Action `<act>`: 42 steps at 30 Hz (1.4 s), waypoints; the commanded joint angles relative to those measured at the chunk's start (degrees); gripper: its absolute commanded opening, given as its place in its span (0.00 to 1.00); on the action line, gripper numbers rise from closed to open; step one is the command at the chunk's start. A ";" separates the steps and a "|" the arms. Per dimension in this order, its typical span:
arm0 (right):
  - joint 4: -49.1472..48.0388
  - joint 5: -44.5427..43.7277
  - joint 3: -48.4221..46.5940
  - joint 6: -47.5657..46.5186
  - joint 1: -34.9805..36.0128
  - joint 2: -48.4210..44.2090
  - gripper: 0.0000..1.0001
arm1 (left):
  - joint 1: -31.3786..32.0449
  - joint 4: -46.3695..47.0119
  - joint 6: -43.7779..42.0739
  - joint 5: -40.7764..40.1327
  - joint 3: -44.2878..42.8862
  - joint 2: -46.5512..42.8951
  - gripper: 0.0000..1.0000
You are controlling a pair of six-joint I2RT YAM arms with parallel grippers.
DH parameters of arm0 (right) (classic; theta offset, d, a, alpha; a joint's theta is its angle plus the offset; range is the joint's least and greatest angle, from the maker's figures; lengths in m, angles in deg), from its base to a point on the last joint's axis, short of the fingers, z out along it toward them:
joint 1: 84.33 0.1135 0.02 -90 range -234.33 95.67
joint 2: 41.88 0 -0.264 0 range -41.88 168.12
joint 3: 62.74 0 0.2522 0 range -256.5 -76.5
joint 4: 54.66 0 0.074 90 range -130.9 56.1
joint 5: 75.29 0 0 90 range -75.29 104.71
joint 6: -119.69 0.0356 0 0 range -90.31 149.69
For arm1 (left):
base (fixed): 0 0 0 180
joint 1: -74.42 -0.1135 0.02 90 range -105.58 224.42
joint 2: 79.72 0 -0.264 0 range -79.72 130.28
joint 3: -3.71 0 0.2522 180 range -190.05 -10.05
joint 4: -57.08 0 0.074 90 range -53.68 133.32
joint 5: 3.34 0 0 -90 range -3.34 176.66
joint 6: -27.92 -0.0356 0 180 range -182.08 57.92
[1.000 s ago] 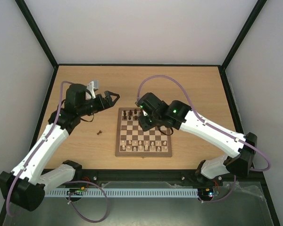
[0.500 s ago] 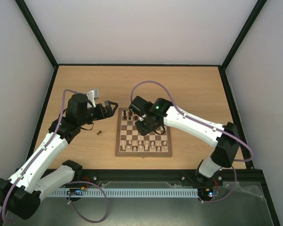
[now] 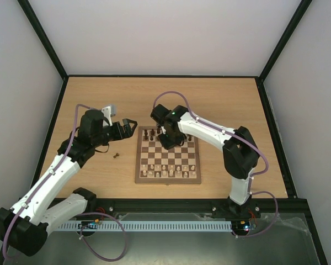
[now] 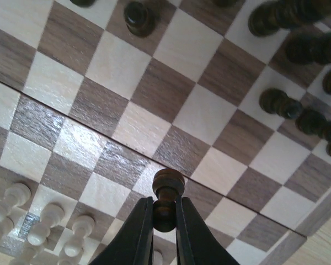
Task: Set up the chess pieces on the board
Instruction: Place the chess piece on the chessboard.
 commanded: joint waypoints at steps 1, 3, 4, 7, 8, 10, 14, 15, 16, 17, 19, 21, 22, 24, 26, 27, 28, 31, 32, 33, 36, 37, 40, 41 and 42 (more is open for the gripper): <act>1.29 1.45 -3.29 -3.15 -1.11 2.60 0.08 | 0.13 -0.29 -1.19 -1.08 -0.52 0.83 0.99; 1.29 1.48 -5.28 -3.33 -1.68 3.98 0.08 | 0.13 -0.38 -1.12 -1.43 -0.38 0.84 0.99; 1.23 1.52 -5.74 -3.43 -1.74 4.54 0.08 | 0.13 -0.29 -1.03 -1.44 -0.33 0.88 0.99; 1.37 1.16 -7.51 -3.47 -1.94 6.79 0.08 | 0.13 -0.24 -1.10 -1.79 -0.40 0.88 0.99; 1.38 1.03 -8.12 -3.46 -1.99 7.38 0.08 | 0.13 -0.35 -1.17 -1.87 -0.53 1.02 0.99; 1.30 1.04 -9.42 -3.46 -2.00 8.36 0.08 | 0.13 -0.47 -1.38 -1.97 -0.74 1.32 0.99; 1.64 0.49 -12.08 -3.46 -2.23 10.42 0.08 | 0.13 -0.88 -1.82 -2.12 -1.07 1.86 0.99; 1.60 0.41 -12.42 -3.46 -2.36 10.70 0.08 | 0.13 -0.95 -1.95 -2.18 -1.22 1.96 0.99; 1.52 0.43 -12.73 -3.46 -2.55 11.06 0.08 | 0.15 -1.16 -2.08 -2.25 -1.29 2.18 0.99; 1.43 0.43 -13.03 -3.46 -2.72 11.46 0.08 | 0.15 -1.27 -2.20 -2.35 -1.41 2.30 0.99; 1.18 0.28 -13.40 -3.37 -3.10 12.22 0.08 | 0.08 -1.55 -2.52 -2.56 -1.63 2.60 0.99; 1.21 0.11 -13.86 -3.39 -3.68 13.20 0.08 | 0.07 -1.84 -2.73 -2.63 -1.82 2.76 0.99; 1.21 -0.11 -13.98 -3.42 -3.82 13.64 0.08 | 0.05 -1.99 -2.85 -2.78 -1.90 2.90 0.99; 1.12 -0.36 -14.11 -3.46 -4.14 14.39 0.09 | 0.00 -2.11 -2.98 -3.13 -1.93 2.93 0.99; 0.95 -0.30 -14.25 -3.54 -4.48 14.88 0.09 | 0.05 -2.12 -3.08 -3.42 -1.91 2.99 0.99; 0.87 -0.23 -14.28 -3.62 -4.64 15.27 0.09 | 0.05 -2.17 -3.02 -3.43 -1.91 2.97 0.99; 0.90 -0.13 -14.36 -3.70 -4.74 15.51 0.09 | 0.04 -2.18 -3.09 -3.43 -1.95 3.09 0.99; 0.78 0.07 -14.53 -3.83 -4.85 15.87 0.09 | -0.04 -2.09 -3.04 -3.60 -1.95 3.32 0.99; 0.77 0.08 -14.53 -3.89 -4.86 15.95 0.09 | -0.04 -2.05 -3.02 -3.61 -1.91 3.34 0.99; 0.73 0.08 -14.50 -3.90 -4.86 16.07 0.09 | -0.04 -2.02 -3.04 -3.54 -1.91 3.50 0.99; 0.44 0.16 -14.53 -4.03 -5.01 16.39 0.09 | -0.04 -2.01 -3.01 -3.52 -2.00 3.65 0.99; 0.42 0.21 -14.48 -4.07 -4.95 16.44 0.09 | -0.04 -2.02 -3.02 -3.52 -2.00 3.70 0.99; 0.24 0.47 -14.43 -4.21 -5.01 16.66 0.09 | -0.04 -1.98 -2.99 -3.52 -2.02 3.76 0.99; 0.17 0.58 -14.40 -4.17 -4.96 16.84 0.09 | -0.04 -1.99 -2.94 -3.55 -2.00 3.80 0.99; 0.14 0.87 -14.34 -4.16 -4.95 16.92 0.09 | -0.04 -2.02 -3.01 -3.52 -2.00 3.84 0.99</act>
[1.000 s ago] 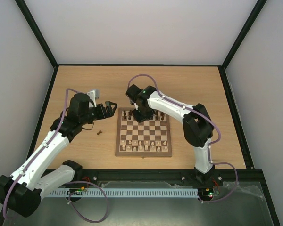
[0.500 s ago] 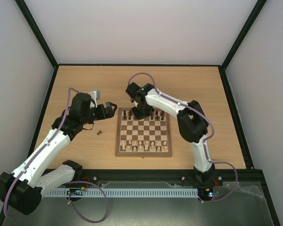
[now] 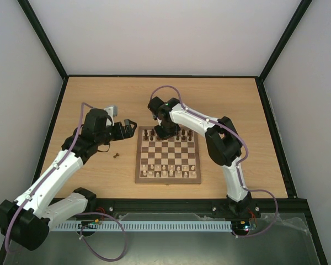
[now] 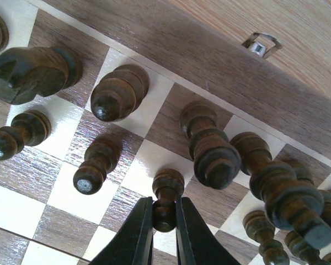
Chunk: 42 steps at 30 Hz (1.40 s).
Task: Set up the chess pieces on the board
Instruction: Place the chess piece on the chessboard.
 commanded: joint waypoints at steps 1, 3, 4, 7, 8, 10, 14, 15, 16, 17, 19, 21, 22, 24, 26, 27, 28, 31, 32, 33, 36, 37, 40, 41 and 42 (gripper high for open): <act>1.64 0.84 -0.97 -0.66 -0.15 1.44 0.09 | -0.02 -0.42 -0.77 -0.51 -1.52 0.29 0.99; 1.55 1.18 -0.92 -0.62 -0.15 1.27 0.09 | 0.02 -0.29 -0.72 -0.59 -1.41 0.32 0.99; 1.55 1.26 -0.86 -0.62 -0.17 1.23 0.09 | -0.02 -0.31 -0.62 -0.59 -1.41 0.37 0.99; 1.49 1.60 -0.58 -0.61 -0.21 0.77 0.09 | -0.02 -0.24 -0.54 -0.51 -1.24 0.48 0.99; 1.51 1.76 -0.59 -0.62 -0.21 0.70 0.09 | 0.00 -0.14 -0.60 -0.51 -1.23 0.43 0.99; 1.38 2.07 -0.57 -0.64 -0.16 0.58 0.10 | 0.00 -0.10 -0.55 -0.51 -1.27 0.52 0.99; 1.42 2.36 -0.47 -0.71 -0.18 0.27 0.11 | -0.02 -0.17 -0.56 -0.55 -1.32 0.53 0.99; 1.42 2.32 -0.42 -0.70 -0.14 0.19 0.11 | -0.02 -0.16 -0.48 -0.57 -1.32 0.52 0.99; 1.40 2.42 -0.31 -0.71 -0.14 0.04 0.11 | -0.02 -0.16 -0.45 -0.53 -1.40 0.63 0.99; 1.39 2.47 -0.20 -0.66 -0.14 -0.06 0.11 | -0.02 -0.11 -0.46 -0.53 -1.45 0.66 0.99; 1.22 2.54 0.01 -0.63 -0.14 -0.30 0.12 | -0.02 -0.08 -0.52 -0.52 -1.41 0.72 0.99; 1.13 2.62 0.16 -0.69 -0.14 -0.27 0.12 | -0.02 -0.08 -0.46 -0.43 -1.42 0.75 0.99; 1.12 2.58 0.30 -0.66 -0.14 -0.27 0.13 | -0.02 -0.05 -0.44 -0.44 -1.36 0.75 0.99; 1.05 2.63 0.41 -0.66 -0.14 -0.34 0.14 | -0.02 -0.11 -0.40 -0.52 -1.36 0.70 0.99; 0.94 2.62 0.66 -0.65 -0.18 -0.59 0.16 | -0.02 -0.15 -0.39 -0.42 -1.32 0.75 0.99; 0.96 2.46 0.65 -0.60 -0.14 -0.74 0.16 | -0.02 -0.16 -0.28 -0.42 -1.32 0.71 0.99; 1.04 2.39 0.67 -0.57 -0.14 -0.92 0.17 | -0.02 -0.15 -0.29 -0.42 -1.32 0.69 0.99; 0.96 2.24 0.69 -0.54 -0.15 -1.38 0.19 | -0.02 -0.16 -0.34 -0.36 -1.40 0.64 0.99; 1.00 2.13 0.71 -0.46 -0.16 -1.42 0.20 | -0.02 -0.17 -0.35 -0.36 -1.41 0.65 0.99; 1.14 2.08 0.71 -0.39 -0.14 -1.54 0.21 | -0.02 -0.22 -0.29 -0.36 -1.45 0.64 0.99; 1.04 1.90 1.08 -0.18 -0.14 -2.08 0.23 | -0.02 -0.29 -0.35 -0.33 -1.42 0.74 0.99; 1.05 1.86 1.22 -0.09 -0.14 -2.37 0.24 | -0.02 -0.31 -0.42 -0.33 -1.47 0.68 0.99; 1.01 1.22 1.49 0.23 -0.05 -3.91 0.30 | -0.02 -0.26 -0.45 -0.49 -1.41 0.48 0.99; 1.00 0.89 1.53 0.44 -0.05 -4.91 0.31 | -0.02 -0.25 -0.46 -0.57 -1.41 0.44 0.99; 0.86 0.75 1.50 0.65 -0.05 -5.80 0.34 | -0.02 -0.26 -0.46 -0.72 -1.47 0.40 0.99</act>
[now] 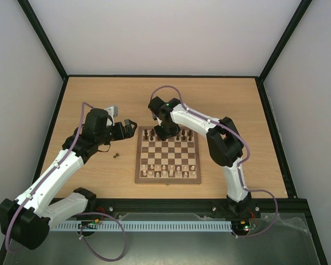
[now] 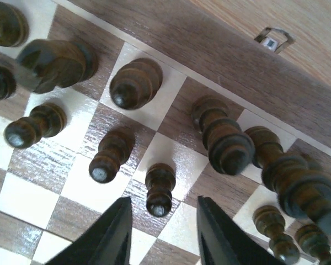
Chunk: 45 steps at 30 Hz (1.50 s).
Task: Set up the chess pieces on the board
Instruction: Place the chess piece on the chessboard, then pick up the chess piece at the center of the board.
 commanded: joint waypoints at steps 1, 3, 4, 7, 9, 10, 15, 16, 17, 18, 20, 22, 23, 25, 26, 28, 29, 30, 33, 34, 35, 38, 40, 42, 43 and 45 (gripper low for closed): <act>1.61 -1.17 0.45 0.96 0.02 -6.07 0.38 | -0.02 -0.26 -0.48 -0.79 -1.57 -0.15 0.99; 1.23 -1.26 0.43 1.40 0.23 -8.49 0.42 | -0.02 -0.52 -0.65 -1.25 -1.86 0.00 0.99; 1.06 -1.20 0.43 1.52 0.42 -9.90 0.45 | -0.02 -0.65 -0.72 -1.49 -1.99 0.18 0.99; 0.80 -1.23 0.28 2.24 0.75 -13.92 0.50 | -0.03 -1.06 -0.72 -2.23 -2.32 0.55 0.99; -0.04 -1.37 0.93 2.73 1.10 -17.10 0.59 | -0.02 -1.55 -0.53 -2.87 -2.46 0.49 0.99; -0.95 -1.34 1.67 2.98 1.26 -18.88 0.66 | -0.07 -1.82 -0.50 -3.26 -2.46 0.35 0.99; -8.88 -0.34 12.25 5.15 1.36 -29.33 0.99 | -0.19 -3.55 0.78 -6.62 -0.81 -1.60 0.99; -10.86 0.40 14.93 5.37 1.38 -31.27 0.99 | -0.24 -3.91 1.16 -7.21 -0.35 -2.03 0.99; -12.61 1.14 17.25 5.76 1.36 -33.02 0.98 | -0.28 -4.38 1.70 -7.94 0.16 -2.49 0.99; -14.19 1.49 19.47 6.12 1.38 -34.62 0.98 | -0.22 -4.71 2.45 -8.72 0.70 -2.86 0.99; -16.80 2.40 23.30 6.37 1.38 -37.61 0.99 | -0.37 -5.46 3.75 -10.37 1.89 -3.67 0.99; -18.31 3.04 25.98 6.58 1.34 -39.00 0.99 | -0.37 -6.05 5.00 -11.94 3.60 -4.51 0.99; -18.66 3.90 26.83 6.54 1.35 -39.35 0.99 | -0.37 -6.30 5.79 -12.98 4.47 -5.12 0.99; -19.34 5.20 28.52 6.34 1.37 -40.05 0.99 | -0.37 -6.72 7.19 -14.86 6.56 -6.00 0.99; -19.95 5.79 29.37 6.20 1.37 -40.45 0.99 | -0.37 -6.70 7.87 -15.60 7.60 -6.32 0.99; -20.62 6.54 30.63 5.90 1.37 -41.30 0.98 | 0.13 -6.41 9.55 -16.89 9.60 -6.83 0.99; -20.98 6.78 31.23 5.90 1.37 -41.91 0.98 | 0.30 -6.10 10.50 -17.03 10.16 -6.88 0.99; -21.20 7.27 31.65 5.80 1.37 -42.44 0.99 | 0.33 -5.46 11.45 -16.85 10.74 -6.81 0.99; -21.51 8.65 32.14 5.88 1.36 -43.69 0.99 | 0.33 -3.34 12.61 -18.28 13.55 -5.48 0.99; -21.82 9.18 32.46 5.88 1.34 -44.13 0.99 | 0.33 -2.75 12.76 -18.83 14.20 -4.60 0.99; -22.04 9.68 32.98 5.96 1.38 -44.47 0.98 | 0.33 -2.26 13.11 -19.56 14.87 -3.69 0.99; -22.47 10.76 33.90 6.10 1.36 -44.92 0.99 | 0.33 -0.06 14.47 -20.83 17.43 -2.47 0.94; -22.80 11.42 34.20 6.22 1.38 -45.01 0.99 | 0.34 1.19 15.12 -21.74 19.25 -2.16 0.80; -23.02 12.17 34.18 6.23 1.33 -44.86 0.99 | 0.33 1.64 15.80 -22.65 20.59 -1.53 0.71; -23.19 12.41 34.23 6.23 1.37 -44.83 0.98 | 0.37 1.89 15.98 -22.81 21.06 -1.18 0.66; -23.41 12.88 34.34 6.24 1.37 -44.58 0.98 | 0.33 1.98 16.44 -23.43 21.98 -0.75 0.58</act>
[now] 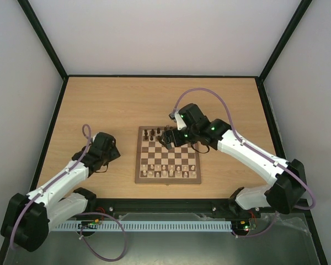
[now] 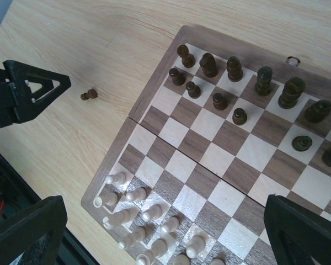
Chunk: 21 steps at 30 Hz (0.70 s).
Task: Set up the chess pieces on the board
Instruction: Pick up the chess piece at the center of the board.
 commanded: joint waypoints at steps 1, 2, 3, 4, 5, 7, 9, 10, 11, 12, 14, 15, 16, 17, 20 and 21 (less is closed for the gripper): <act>-1.04 2.33 1.03 0.27 0.22 -0.12 0.99 | 0.16 2.25 1.83 -3.44 2.17 0.87 0.56; -1.24 2.38 1.21 0.25 0.22 0.08 0.99 | 0.20 2.38 1.83 -3.75 2.67 0.91 0.55; -1.37 2.53 1.29 0.25 0.22 0.34 0.99 | 0.17 2.46 1.80 -4.06 3.04 1.03 0.55; -1.46 2.63 1.37 0.25 0.22 0.53 0.99 | 0.16 2.46 1.82 -4.45 3.36 1.23 0.55; -1.43 2.71 1.39 0.27 0.22 0.73 0.99 | 0.16 2.60 1.80 -4.68 3.67 1.46 0.55; -1.52 2.86 1.45 0.25 0.22 0.98 0.98 | 0.16 2.88 1.58 -4.93 4.31 2.07 0.55; -1.53 2.66 1.34 0.25 0.20 1.23 0.99 | 0.20 3.54 1.28 -4.88 4.84 2.61 0.55; -1.55 2.57 1.27 0.22 0.21 1.29 0.99 | 0.24 3.99 1.04 -4.73 5.12 2.79 0.54; -1.52 2.56 1.25 0.27 0.22 1.44 0.98 | 0.24 4.35 0.78 -4.68 5.27 2.97 0.52; -1.48 2.45 1.18 0.25 0.22 1.62 0.99 | 0.22 4.55 0.48 -4.68 5.37 3.26 0.51; -1.37 2.34 1.16 0.17 0.20 2.00 0.99 | 0.24 4.81 -0.14 -4.53 5.39 4.05 0.50; -1.39 2.19 1.15 0.16 0.20 2.21 0.99 | 0.43 4.96 -0.41 -4.24 5.32 4.34 0.50; -1.37 1.94 1.10 0.16 0.20 2.30 0.98 | 0.68 5.10 -0.56 -4.24 5.31 4.57 0.50; -1.27 1.76 1.07 0.16 0.22 2.41 0.99 | 0.88 5.08 -0.64 -4.23 5.25 4.73 0.50; -1.15 1.37 1.05 0.16 0.22 2.63 0.99 | 1.44 5.28 -0.88 -4.23 5.08 5.11 0.51; -1.10 1.34 1.00 0.09 0.16 2.71 0.99 | 1.59 5.42 -1.03 -4.28 5.11 5.28 0.51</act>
